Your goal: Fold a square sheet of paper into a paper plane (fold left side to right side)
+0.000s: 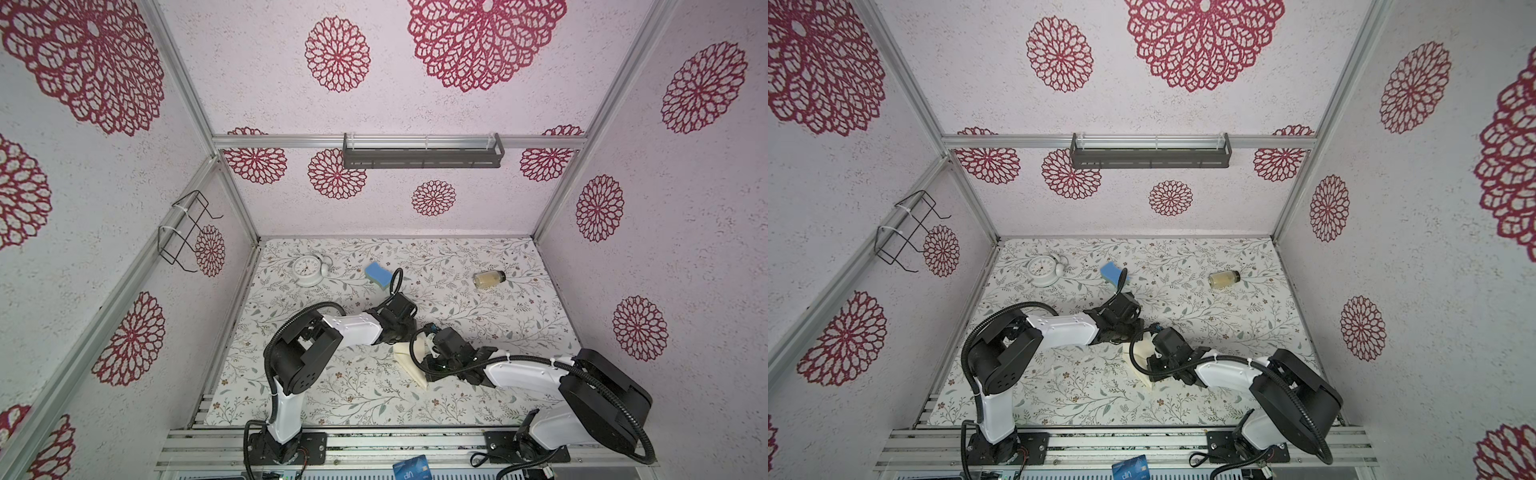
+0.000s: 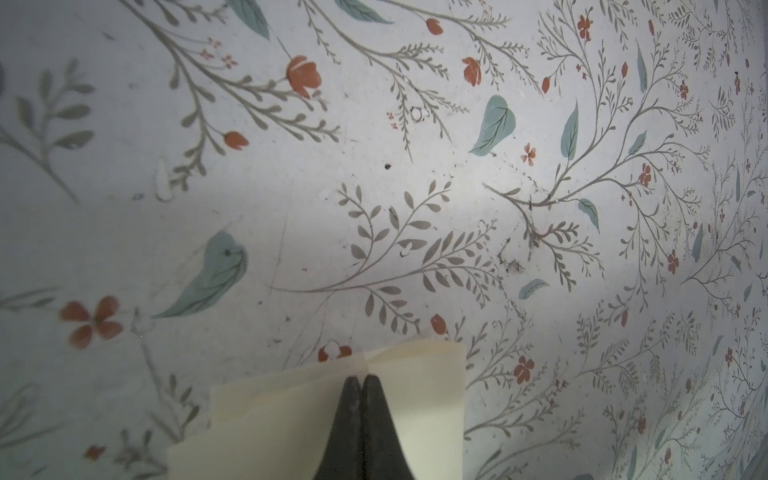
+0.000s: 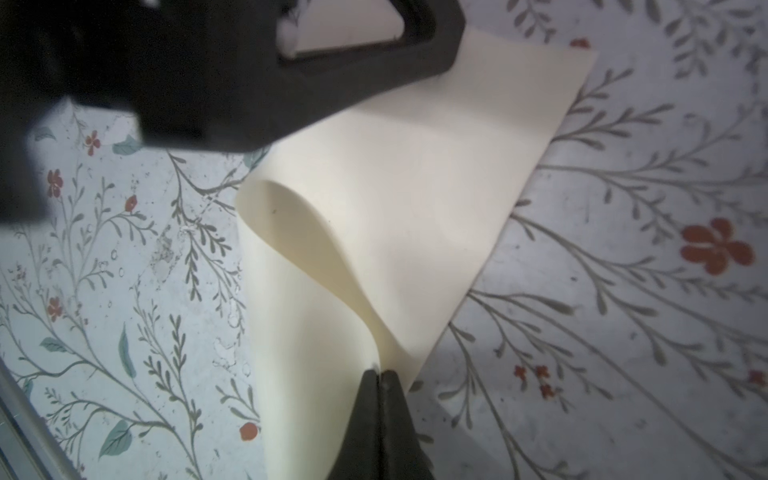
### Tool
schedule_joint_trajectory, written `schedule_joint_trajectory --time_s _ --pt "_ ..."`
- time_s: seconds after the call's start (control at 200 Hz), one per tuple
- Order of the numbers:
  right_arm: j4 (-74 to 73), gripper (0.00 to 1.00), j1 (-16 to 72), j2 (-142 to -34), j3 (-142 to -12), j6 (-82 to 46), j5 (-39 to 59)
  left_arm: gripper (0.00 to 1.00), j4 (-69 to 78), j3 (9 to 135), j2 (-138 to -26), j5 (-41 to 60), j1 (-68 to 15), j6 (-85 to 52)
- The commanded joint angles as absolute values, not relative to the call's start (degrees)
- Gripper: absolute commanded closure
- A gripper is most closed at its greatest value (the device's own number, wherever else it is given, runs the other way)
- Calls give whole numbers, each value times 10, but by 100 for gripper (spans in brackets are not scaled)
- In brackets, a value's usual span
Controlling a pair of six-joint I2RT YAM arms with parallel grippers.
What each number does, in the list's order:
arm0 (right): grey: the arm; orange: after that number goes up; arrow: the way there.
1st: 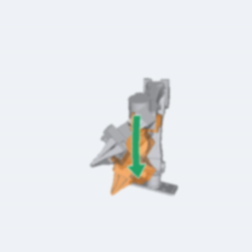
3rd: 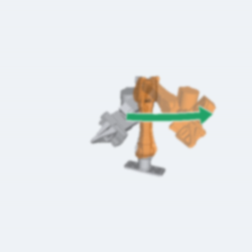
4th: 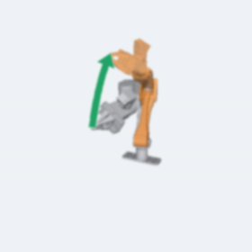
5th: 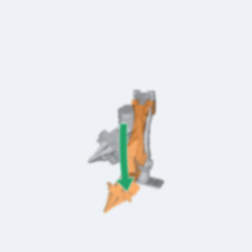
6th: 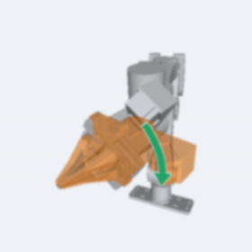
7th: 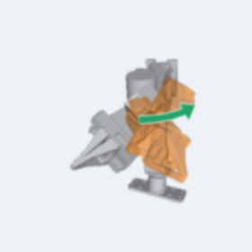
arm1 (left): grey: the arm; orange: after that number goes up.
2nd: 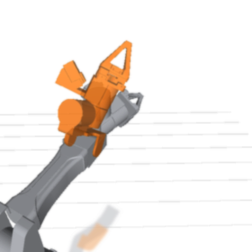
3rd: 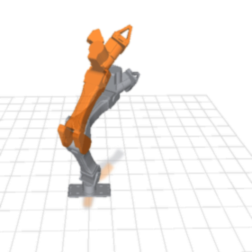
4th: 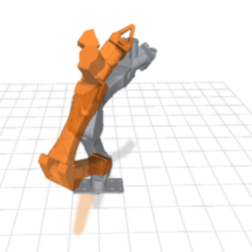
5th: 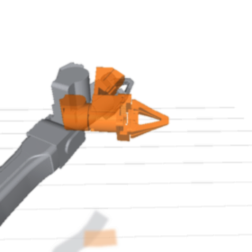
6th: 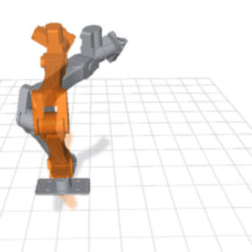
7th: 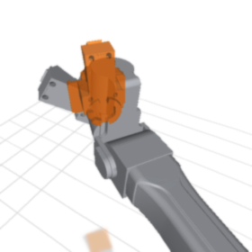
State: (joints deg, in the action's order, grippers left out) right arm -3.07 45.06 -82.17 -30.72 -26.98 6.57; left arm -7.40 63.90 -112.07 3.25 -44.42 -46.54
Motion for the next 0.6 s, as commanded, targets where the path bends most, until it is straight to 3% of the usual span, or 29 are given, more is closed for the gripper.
schedule_joint_trajectory --time_s 0.0,0.595 --pt "-33 100 445 -831 -296 -271 69 100 -126 619 -1098 20 -444 -453" --pt "-39 100 439 -843 -291 -267 81 100 46 418 -910 45 -478 -465"
